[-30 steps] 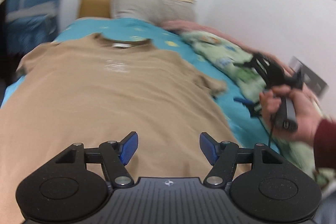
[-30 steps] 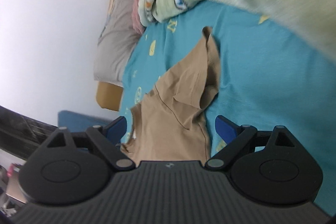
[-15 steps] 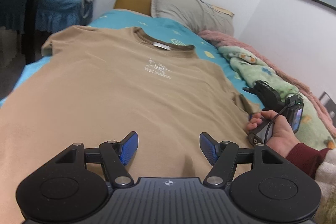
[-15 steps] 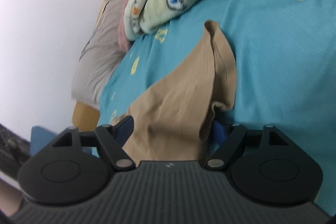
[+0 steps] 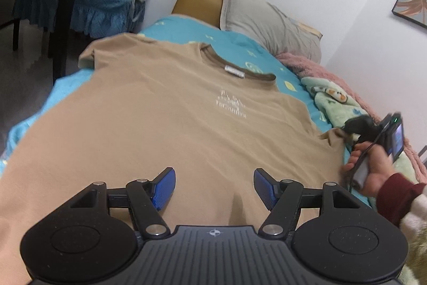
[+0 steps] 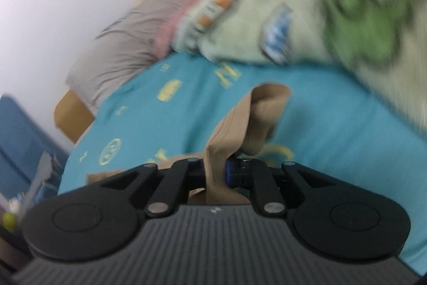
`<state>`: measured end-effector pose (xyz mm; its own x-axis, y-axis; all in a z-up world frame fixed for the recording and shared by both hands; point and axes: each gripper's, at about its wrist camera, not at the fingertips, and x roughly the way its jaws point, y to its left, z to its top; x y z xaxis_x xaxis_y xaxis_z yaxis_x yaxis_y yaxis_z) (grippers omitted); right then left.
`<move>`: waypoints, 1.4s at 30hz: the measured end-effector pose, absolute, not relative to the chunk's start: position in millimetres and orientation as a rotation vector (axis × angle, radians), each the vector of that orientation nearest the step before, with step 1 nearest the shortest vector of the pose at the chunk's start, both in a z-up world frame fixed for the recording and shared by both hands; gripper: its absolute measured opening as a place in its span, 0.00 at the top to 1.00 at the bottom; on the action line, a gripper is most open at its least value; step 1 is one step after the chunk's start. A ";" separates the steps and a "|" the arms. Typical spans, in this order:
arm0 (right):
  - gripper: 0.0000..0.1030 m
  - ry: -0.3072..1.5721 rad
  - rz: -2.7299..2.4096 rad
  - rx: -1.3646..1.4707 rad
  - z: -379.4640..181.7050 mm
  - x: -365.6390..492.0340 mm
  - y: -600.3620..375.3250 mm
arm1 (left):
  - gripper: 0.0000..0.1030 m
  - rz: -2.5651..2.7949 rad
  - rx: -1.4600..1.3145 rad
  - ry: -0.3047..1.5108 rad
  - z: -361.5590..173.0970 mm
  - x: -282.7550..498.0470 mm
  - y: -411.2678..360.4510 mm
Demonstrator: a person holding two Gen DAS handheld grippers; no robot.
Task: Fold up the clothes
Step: 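Grasp the T-shirt side edge with the right gripper and lift it, then fold the lifted side over the shirt body with the right gripper, release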
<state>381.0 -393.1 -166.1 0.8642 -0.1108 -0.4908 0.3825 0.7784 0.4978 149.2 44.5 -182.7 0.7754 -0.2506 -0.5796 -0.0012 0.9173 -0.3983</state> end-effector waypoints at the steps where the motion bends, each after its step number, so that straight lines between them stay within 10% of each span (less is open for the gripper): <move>1: 0.89 0.452 -0.271 0.573 -151.5 381.8 -383.0 | 0.35 -0.135 -0.395 0.666 -178.7 147.1 47.5; 11: 0.89 0.420 -0.096 0.084 -55.5 395.2 -190.8 | 0.35 -0.027 -0.313 0.632 -146.1 127.4 89.2; 22: 0.84 0.640 0.092 -0.057 -143.1 440.2 -54.8 | 0.35 0.030 -0.414 0.699 -174.7 149.1 134.3; 24: 0.66 0.670 0.126 -0.016 -147.1 443.9 -65.3 | 0.35 0.017 -0.420 0.717 -180.2 153.7 131.5; 26: 0.13 0.679 0.176 0.060 -139.6 433.9 -79.8 | 0.35 0.015 -0.425 0.730 -184.9 157.0 127.5; 42: 0.15 0.526 0.176 0.257 -6.8 106.4 -211.6 | 0.34 -0.289 -0.339 0.703 -163.1 110.3 45.0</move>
<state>106.4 -211.6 -6.8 0.8510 0.2308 -0.4717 -0.0997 0.9529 0.2863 110.3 45.0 -163.1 0.7273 -0.3695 -0.5783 0.1444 0.9062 -0.3975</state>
